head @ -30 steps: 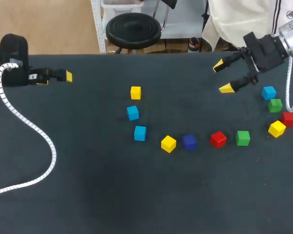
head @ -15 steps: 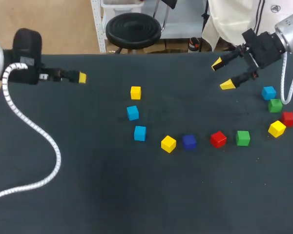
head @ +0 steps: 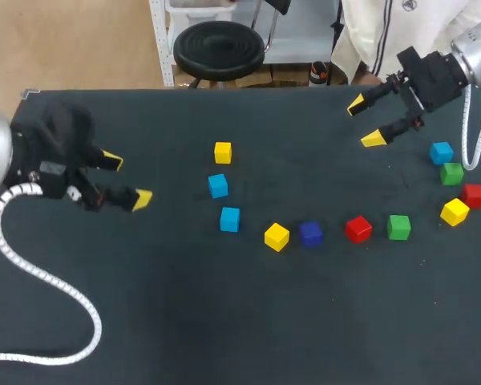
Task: Place the blue cubes, place green cubes on the blue cubes, place the yellow cubes on the green cubes, then place the red cubes on the yellow cubes, and place purple cube on the red cubes.
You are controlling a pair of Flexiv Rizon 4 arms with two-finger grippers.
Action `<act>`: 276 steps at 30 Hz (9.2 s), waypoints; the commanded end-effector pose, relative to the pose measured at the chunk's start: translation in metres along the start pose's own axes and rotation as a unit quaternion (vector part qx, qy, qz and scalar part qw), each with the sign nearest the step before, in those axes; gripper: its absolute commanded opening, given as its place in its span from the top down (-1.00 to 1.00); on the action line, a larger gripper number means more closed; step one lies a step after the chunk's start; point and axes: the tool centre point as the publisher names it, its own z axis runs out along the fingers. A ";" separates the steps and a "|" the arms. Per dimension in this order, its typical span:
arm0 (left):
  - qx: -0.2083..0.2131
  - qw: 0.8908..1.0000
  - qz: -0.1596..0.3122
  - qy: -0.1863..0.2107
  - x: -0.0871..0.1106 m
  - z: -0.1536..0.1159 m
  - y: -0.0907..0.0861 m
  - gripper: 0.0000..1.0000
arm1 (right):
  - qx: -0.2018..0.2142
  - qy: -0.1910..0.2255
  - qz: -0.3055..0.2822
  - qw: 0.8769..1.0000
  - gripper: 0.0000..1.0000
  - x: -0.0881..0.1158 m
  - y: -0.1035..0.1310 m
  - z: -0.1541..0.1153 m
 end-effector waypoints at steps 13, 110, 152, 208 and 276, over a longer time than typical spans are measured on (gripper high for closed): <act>0.016 0.999 -0.003 0.044 -0.012 0.024 -0.008 -1.00 | 0.002 0.000 0.000 1.000 -1.00 0.000 0.002 0.000; 0.140 0.930 0.264 0.213 0.004 0.187 -0.041 -1.00 | 0.002 0.000 0.000 1.000 -1.00 0.000 0.002 0.000; 0.059 0.930 0.233 0.278 0.017 0.142 -0.069 1.00 | 0.002 0.000 0.000 1.000 -1.00 0.000 0.002 0.000; 0.139 0.921 0.267 0.248 -0.089 0.225 -0.068 1.00 | 0.002 0.000 0.000 1.000 -1.00 0.000 0.002 0.000; 0.113 0.926 0.213 0.289 -0.066 0.262 -0.003 1.00 | 0.002 0.000 0.000 1.000 -1.00 0.000 0.002 0.000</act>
